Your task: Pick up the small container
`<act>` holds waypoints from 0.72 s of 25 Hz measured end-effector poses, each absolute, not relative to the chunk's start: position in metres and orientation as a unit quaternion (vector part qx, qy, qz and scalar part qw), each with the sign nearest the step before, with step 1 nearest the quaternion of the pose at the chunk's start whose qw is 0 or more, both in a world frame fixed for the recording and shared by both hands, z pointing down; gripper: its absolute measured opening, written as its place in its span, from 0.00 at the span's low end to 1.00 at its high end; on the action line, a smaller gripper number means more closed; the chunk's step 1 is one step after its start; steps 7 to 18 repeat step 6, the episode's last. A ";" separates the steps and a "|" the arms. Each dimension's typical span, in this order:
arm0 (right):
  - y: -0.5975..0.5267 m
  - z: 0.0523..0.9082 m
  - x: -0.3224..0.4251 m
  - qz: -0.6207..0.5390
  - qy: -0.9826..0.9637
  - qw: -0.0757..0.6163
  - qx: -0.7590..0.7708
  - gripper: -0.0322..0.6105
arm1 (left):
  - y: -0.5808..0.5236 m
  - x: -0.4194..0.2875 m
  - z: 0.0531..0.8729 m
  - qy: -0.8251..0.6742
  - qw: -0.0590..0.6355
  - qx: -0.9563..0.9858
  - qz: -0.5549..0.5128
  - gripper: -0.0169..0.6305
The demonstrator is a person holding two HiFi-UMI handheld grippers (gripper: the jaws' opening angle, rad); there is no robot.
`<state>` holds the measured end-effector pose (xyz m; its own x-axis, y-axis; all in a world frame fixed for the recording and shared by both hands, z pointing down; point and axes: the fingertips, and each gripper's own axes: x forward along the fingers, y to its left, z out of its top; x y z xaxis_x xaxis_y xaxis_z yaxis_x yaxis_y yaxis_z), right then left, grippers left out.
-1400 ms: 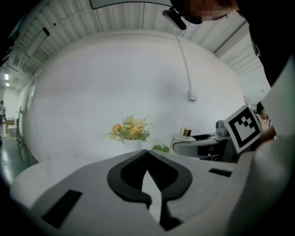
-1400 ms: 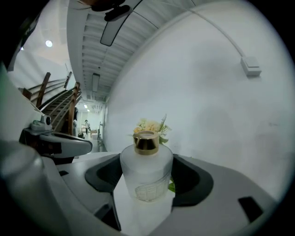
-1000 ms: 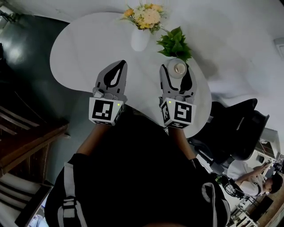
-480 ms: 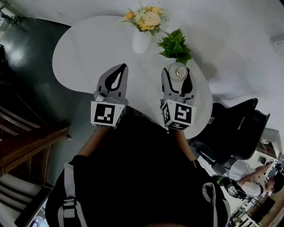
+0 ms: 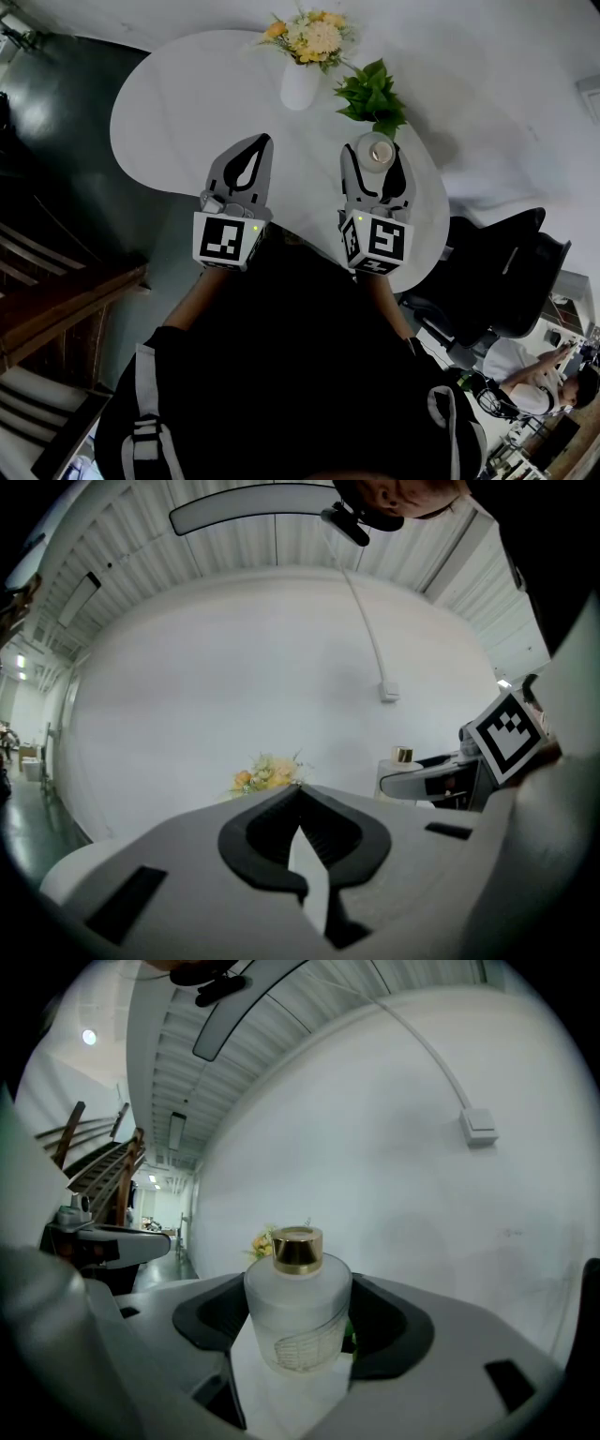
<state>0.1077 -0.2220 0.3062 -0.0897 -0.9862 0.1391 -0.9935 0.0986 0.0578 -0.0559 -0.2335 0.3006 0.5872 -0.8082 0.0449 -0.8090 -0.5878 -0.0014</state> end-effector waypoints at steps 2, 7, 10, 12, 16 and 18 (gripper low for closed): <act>-0.223 0.308 0.107 0.028 -0.738 0.072 0.670 0.57 | -0.234 -0.056 0.301 -0.453 0.008 0.891 0.021 0.04; -0.225 0.310 0.106 0.028 -0.740 0.072 0.668 0.57 | -0.236 -0.058 0.307 -0.457 0.022 0.889 0.029 0.04; -0.225 0.310 0.106 0.028 -0.740 0.072 0.668 0.57 | -0.236 -0.058 0.307 -0.457 0.022 0.889 0.029 0.04; -0.225 0.310 0.106 0.028 -0.740 0.072 0.668 0.57 | -0.236 -0.058 0.307 -0.457 0.022 0.889 0.029 0.04; -0.225 0.310 0.106 0.028 -0.740 0.072 0.668 0.57 | -0.236 -0.058 0.307 -0.457 0.022 0.889 0.029 0.04; -0.225 0.310 0.106 0.028 -0.740 0.072 0.668 0.57 | -0.236 -0.058 0.307 -0.457 0.022 0.889 0.029 0.04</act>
